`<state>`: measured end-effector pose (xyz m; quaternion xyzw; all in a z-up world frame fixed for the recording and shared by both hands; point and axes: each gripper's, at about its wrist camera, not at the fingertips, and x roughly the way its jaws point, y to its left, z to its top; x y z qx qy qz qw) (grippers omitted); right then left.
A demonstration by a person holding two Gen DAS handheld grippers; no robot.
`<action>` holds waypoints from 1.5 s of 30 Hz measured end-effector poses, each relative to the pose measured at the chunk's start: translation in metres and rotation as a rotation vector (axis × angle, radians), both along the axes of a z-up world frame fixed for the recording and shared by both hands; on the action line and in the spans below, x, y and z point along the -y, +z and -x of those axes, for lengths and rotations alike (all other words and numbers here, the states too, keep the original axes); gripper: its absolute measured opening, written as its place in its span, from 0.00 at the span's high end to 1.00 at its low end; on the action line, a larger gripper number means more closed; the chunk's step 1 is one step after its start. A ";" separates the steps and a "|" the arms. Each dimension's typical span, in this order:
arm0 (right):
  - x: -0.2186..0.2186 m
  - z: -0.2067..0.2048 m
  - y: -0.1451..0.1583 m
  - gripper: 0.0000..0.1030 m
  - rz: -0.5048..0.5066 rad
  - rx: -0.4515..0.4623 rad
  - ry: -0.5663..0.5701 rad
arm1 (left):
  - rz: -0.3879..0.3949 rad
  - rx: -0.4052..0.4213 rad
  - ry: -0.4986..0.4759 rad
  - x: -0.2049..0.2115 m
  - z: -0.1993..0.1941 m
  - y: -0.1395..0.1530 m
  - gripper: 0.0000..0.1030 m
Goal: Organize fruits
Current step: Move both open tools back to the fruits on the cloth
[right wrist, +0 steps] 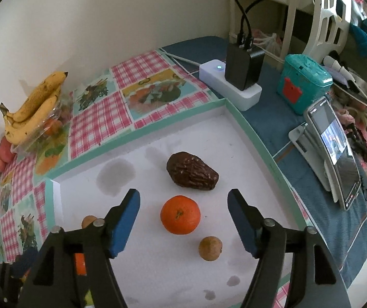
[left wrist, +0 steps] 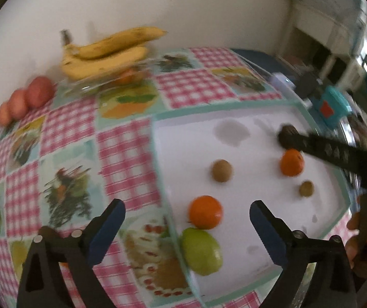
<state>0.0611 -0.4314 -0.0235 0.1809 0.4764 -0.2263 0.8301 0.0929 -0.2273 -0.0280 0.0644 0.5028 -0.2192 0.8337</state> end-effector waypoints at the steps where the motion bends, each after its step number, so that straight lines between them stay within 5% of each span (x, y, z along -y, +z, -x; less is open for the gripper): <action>1: 0.000 0.000 0.000 0.30 0.001 -0.004 0.001 | 0.007 0.002 0.027 -0.007 -0.003 0.003 0.00; 12: -0.044 -0.005 0.002 0.29 0.040 -0.036 0.112 | -0.020 0.052 0.435 -0.126 -0.036 0.020 0.00; 15: -0.062 -0.006 0.005 0.11 0.047 -0.024 0.159 | -0.012 0.046 0.496 -0.154 -0.038 0.022 0.00; 27: -0.133 -0.006 0.024 0.10 0.049 0.066 0.359 | -0.018 0.127 0.620 -0.229 -0.017 0.044 0.00; 45: -0.238 -0.003 0.025 0.10 0.020 0.077 0.639 | 0.132 0.109 0.790 -0.308 0.031 0.042 0.00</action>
